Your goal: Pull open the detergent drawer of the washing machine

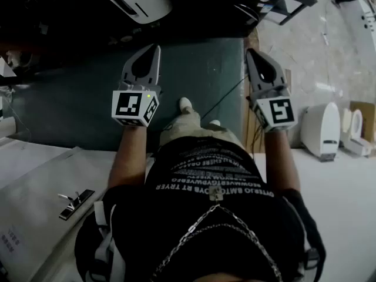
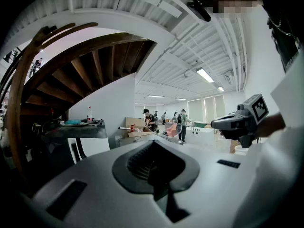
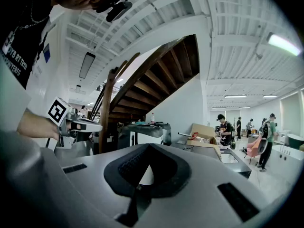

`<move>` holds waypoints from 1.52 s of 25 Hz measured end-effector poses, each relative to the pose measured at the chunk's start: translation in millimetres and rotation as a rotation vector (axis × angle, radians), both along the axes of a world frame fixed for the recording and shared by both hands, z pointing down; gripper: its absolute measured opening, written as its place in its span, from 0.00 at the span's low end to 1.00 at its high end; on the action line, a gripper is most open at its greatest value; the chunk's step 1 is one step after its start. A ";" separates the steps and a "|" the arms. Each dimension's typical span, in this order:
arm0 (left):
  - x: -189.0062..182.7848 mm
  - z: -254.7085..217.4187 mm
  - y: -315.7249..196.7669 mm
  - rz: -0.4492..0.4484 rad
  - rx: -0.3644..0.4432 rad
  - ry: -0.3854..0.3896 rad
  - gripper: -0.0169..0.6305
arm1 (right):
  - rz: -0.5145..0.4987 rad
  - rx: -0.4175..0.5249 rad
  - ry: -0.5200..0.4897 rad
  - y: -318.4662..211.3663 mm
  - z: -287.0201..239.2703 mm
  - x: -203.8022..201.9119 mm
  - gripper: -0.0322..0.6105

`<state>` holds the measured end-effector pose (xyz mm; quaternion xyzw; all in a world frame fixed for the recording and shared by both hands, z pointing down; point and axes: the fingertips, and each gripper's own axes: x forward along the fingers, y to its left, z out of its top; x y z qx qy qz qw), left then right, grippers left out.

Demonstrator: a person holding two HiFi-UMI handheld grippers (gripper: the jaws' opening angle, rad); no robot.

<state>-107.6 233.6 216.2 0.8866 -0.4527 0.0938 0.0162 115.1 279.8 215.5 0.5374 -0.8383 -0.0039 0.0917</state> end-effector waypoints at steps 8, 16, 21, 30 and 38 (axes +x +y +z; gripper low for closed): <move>4.2 -20.6 -47.3 0.050 0.055 0.004 0.03 | 0.016 -0.009 -0.053 -40.4 -5.6 -18.2 0.03; -10.0 -4.9 -78.7 0.040 0.021 0.016 0.03 | 0.045 -0.033 -0.037 -74.3 12.4 -14.9 0.03; -14.2 -6.1 -92.6 0.040 0.038 0.004 0.03 | 0.064 -0.037 -0.032 -90.0 11.9 -18.4 0.03; -36.2 -9.4 -120.5 0.067 0.062 0.000 0.03 | 0.095 -0.033 -0.026 -115.4 11.0 -40.1 0.03; -60.9 -4.8 -155.7 0.081 0.061 -0.002 0.03 | 0.116 0.000 0.000 -140.3 6.5 -67.7 0.03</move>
